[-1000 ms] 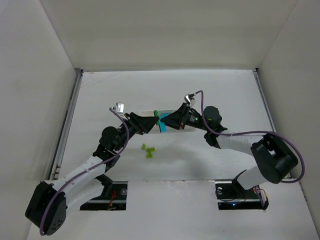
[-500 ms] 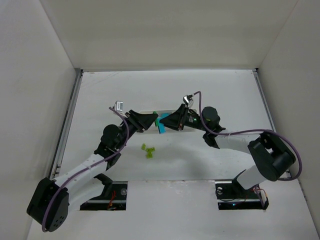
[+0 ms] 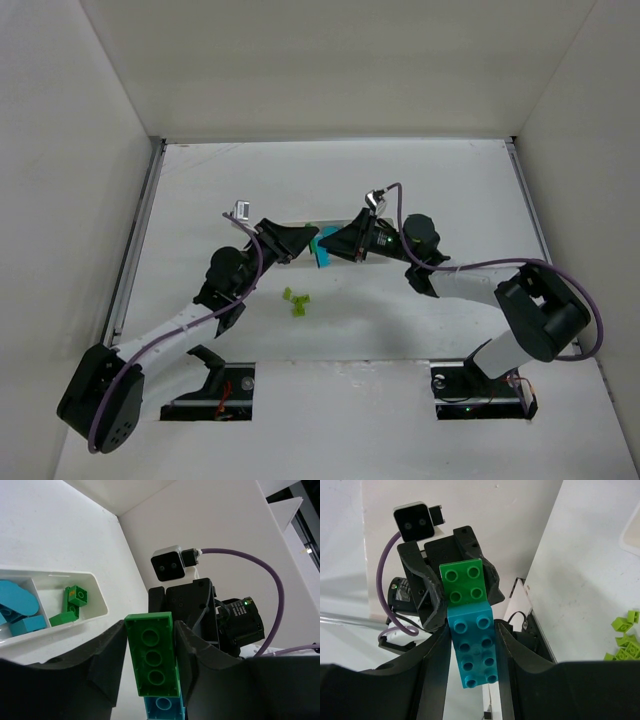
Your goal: Sort the legos into containers by color
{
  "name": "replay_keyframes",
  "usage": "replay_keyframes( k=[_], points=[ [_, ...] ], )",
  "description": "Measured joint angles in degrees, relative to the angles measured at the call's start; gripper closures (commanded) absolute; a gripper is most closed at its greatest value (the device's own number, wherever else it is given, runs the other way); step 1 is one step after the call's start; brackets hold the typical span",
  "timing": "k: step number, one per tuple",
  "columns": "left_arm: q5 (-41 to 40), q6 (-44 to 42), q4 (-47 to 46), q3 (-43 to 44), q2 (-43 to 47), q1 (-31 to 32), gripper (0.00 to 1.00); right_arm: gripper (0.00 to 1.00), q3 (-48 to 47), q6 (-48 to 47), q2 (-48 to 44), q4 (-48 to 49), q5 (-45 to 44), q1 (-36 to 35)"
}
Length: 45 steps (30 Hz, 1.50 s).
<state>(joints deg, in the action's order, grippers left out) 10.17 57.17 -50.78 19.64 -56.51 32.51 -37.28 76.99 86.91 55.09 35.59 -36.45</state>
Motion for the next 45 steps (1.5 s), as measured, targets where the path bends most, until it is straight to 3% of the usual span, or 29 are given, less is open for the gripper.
replay_keyframes(
  k=[9, 24, 30, 37, 45],
  points=[
    [1.51, 0.42, 0.11, 0.09, 0.87, -0.04, 0.77, 0.73, 2.16, 0.35, 0.02, 4.66, -0.04, 0.15],
    [1.95, -0.09, 1.92, 0.09, 5.35, -3.96, 0.78, 0.73, 4.96, 1.31, -0.26, 6.36, -0.31, 6.05],
    [1.57, -2.62, 5.95, 0.09, 7.76, -4.9, 0.77, 0.73, -1.07, -6.88, 1.01, -5.01, -5.88, 6.36],
    [-0.94, -8.79, 15.34, 0.42, 10.8, -4.81, 0.77, 0.72, -13.84, -21.07, 5.14, -24.7, -21.53, 2.45],
    [-3.17, -13.57, 20.59, 0.59, 12.55, -4.35, 0.76, 0.72, -23.28, -31.32, 12.52, -38.95, -36.37, -2.43]
  ],
)
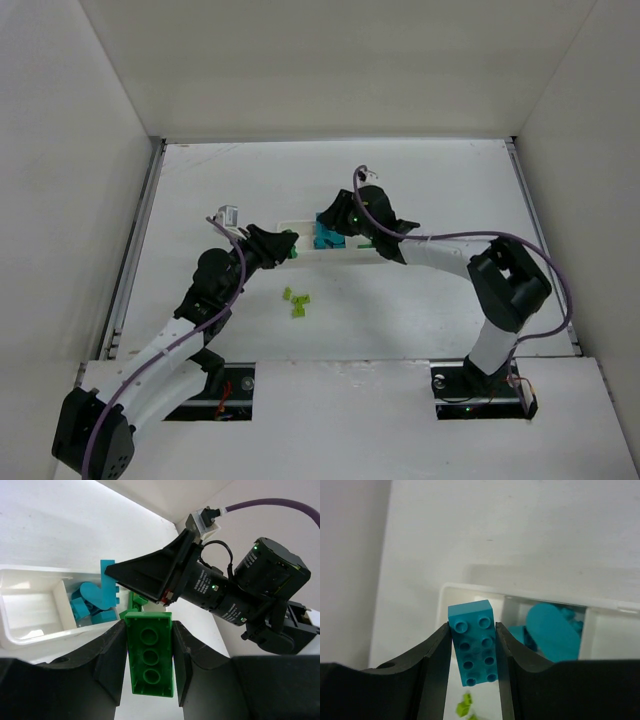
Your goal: Sort the legos into containers by color
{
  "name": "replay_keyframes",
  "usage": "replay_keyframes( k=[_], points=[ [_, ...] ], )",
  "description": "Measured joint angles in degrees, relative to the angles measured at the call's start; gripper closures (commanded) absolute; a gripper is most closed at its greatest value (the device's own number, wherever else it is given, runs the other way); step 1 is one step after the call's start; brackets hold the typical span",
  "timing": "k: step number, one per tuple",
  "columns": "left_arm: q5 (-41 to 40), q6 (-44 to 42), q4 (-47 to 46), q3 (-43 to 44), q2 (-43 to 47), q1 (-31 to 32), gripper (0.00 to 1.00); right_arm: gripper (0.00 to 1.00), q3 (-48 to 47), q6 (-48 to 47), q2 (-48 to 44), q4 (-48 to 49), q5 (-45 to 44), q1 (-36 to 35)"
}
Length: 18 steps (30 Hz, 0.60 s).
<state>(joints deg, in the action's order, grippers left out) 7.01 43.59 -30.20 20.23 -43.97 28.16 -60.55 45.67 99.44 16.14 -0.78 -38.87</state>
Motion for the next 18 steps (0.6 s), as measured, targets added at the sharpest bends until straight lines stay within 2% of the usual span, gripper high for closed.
replay_keyframes(
  k=[8, 13, 18],
  points=[
    [-0.22, -1.79, 0.68, 0.0, -0.15, 0.15, 0.75, 0.71, -3.87, -6.75, 2.71, -9.97, -10.6, -2.23],
    [-0.22, -2.16, 0.52, 0.0, -0.42, 0.37, 0.75, 0.67, -5.25, -9.11, 2.71, -11.93, -14.58, -3.17],
    [-0.22, -2.27, 0.24, 0.0, -1.22, 0.52, 0.75, 0.67, -5.92, -11.28, 3.61, -12.68, -16.57, -4.63]
  ],
)
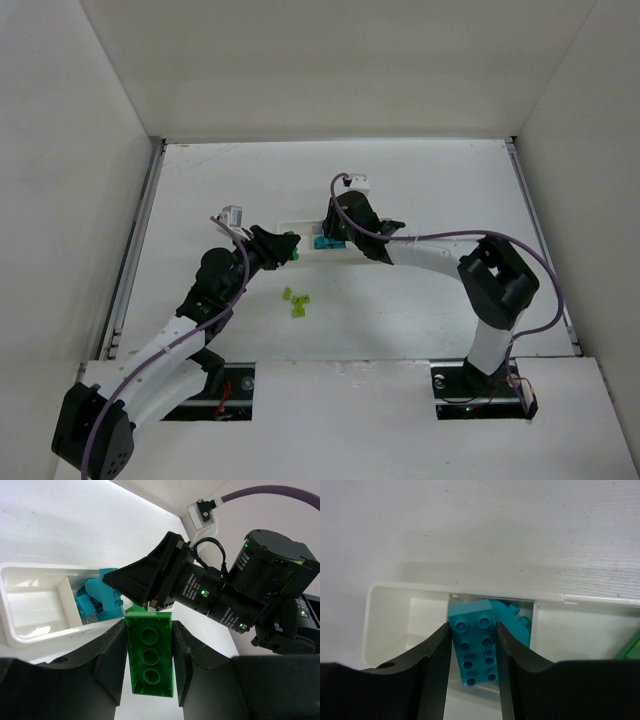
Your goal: Sort the legos into containers by color
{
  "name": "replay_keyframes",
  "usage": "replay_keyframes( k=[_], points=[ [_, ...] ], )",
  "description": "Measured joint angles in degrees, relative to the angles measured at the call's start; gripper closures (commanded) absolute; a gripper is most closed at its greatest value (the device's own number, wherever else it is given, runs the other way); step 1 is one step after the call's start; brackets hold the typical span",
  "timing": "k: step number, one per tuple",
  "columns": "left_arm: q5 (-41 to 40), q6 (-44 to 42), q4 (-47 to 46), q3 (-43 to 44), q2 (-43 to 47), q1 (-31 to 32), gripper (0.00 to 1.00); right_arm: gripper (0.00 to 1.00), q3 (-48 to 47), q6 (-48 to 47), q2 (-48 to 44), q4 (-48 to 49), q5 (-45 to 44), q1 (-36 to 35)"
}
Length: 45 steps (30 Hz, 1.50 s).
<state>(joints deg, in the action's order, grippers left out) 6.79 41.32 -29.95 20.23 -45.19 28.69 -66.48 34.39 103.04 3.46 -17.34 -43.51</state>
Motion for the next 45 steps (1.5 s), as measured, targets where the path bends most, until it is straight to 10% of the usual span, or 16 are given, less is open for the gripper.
replay_keyframes(
  k=[16, 22, 28, 45],
  points=[
    [-0.37, -0.24, -0.2, 0.0, -0.02, 0.5, 0.75, 0.35, -1.16, -7.85, 0.42, -1.84, -3.28, -3.72],
    [-0.87, -0.5, -0.24, 0.39, -1.57, 2.03, 0.75, 0.43, 1.7, -7.69, -7.34, -1.88, -2.34, -2.45],
    [-2.86, -3.54, -0.44, 6.49, -11.76, 9.2, 0.76, 0.81, 12.52, -6.05, -23.02, 0.15, -2.12, 4.59],
    [-7.54, -19.32, 2.08, 40.11, -52.06, 18.29, 0.77, 0.73, 43.67, 5.9, -47.84, 7.85, -1.29, 19.56]
  ],
)
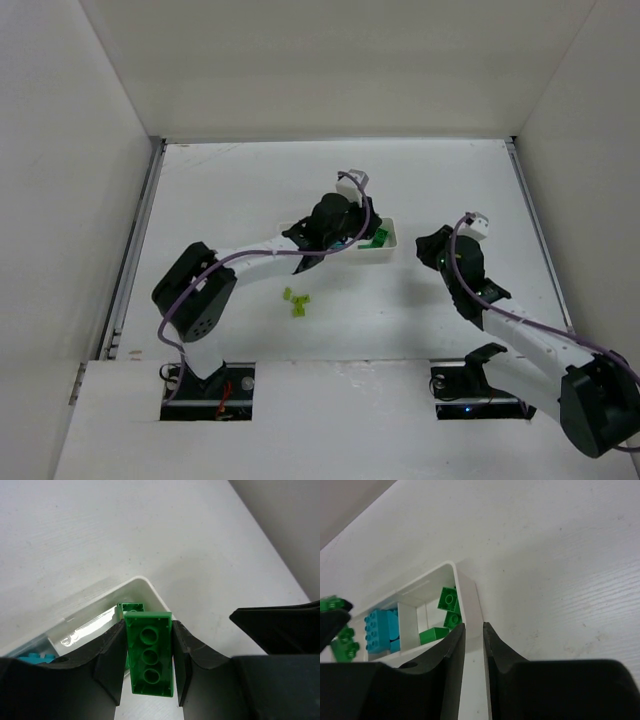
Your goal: Sort the legos into containers by color
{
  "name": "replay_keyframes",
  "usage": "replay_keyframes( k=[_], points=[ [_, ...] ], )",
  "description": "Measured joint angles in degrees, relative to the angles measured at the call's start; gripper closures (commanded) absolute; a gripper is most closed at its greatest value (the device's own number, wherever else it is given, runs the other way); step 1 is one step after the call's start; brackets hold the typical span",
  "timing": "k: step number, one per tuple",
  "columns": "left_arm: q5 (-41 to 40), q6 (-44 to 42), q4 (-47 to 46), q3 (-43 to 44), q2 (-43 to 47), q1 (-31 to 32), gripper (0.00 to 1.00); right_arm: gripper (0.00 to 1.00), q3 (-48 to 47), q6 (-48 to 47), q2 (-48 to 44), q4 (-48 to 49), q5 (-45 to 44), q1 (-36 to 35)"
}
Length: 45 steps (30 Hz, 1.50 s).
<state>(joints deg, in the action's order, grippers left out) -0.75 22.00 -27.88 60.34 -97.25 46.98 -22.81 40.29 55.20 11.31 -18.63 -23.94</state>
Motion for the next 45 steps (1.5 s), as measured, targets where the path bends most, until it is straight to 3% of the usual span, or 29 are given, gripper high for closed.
replay_keyframes(
  k=[10, 33, 41, 45],
  points=[
    [-0.63, -5.49, 1.38, 6.8, -9.57, 1.33, 0.75, 0.73, 2.1, 2.91, -3.45, 3.93, 3.39, 1.31],
    [-3.28, -16.11, 1.36, 8.72, -13.77, 2.47, 0.63, 0.7, 2.82, 3.5, -6.1, 5.9, 4.37, 1.4],
    [-4.28, -18.75, 2.36, 8.81, -13.77, 2.69, 0.46, 0.69, 2.84, 3.5, -6.1, 5.9, 4.5, 1.4],
    [-5.09, -18.73, 2.69, 8.81, -13.49, 2.82, 0.47, 0.69, 2.84, 3.5, -6.1, 5.9, 4.5, 1.4]
  ],
)
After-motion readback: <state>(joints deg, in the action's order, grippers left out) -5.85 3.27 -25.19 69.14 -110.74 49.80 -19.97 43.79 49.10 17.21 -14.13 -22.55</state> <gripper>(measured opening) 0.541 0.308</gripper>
